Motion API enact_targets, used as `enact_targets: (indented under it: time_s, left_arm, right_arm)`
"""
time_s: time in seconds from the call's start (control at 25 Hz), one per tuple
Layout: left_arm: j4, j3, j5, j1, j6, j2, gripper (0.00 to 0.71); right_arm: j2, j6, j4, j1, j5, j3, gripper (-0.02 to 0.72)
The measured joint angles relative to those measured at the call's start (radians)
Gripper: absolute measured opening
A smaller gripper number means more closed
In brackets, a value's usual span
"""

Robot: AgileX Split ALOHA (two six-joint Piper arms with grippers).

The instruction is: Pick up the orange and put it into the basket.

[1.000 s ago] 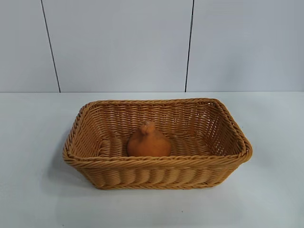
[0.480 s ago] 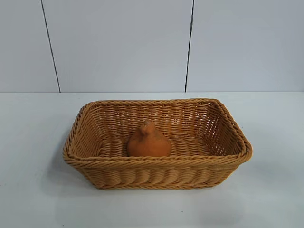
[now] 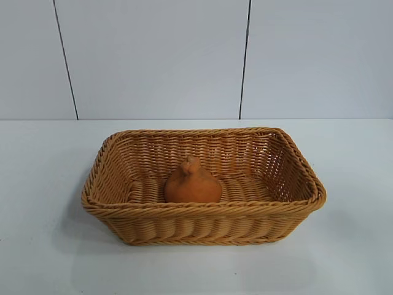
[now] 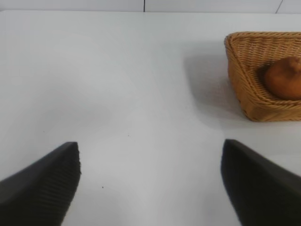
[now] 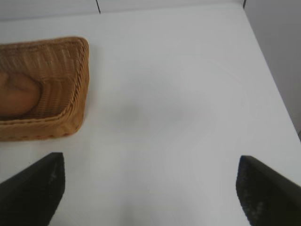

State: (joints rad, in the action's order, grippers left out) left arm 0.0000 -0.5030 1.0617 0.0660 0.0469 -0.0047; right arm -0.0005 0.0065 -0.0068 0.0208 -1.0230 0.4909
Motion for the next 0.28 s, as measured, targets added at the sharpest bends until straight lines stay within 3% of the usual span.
enact_targets:
  time_s: [0.28]
  left_arm:
    - [0.000,0.000,0.000,0.000,0.000,0.000,0.582]
  right_arm:
    - [-0.005,0.001,-0.008,0.000,-0.001,0.000,0.683]
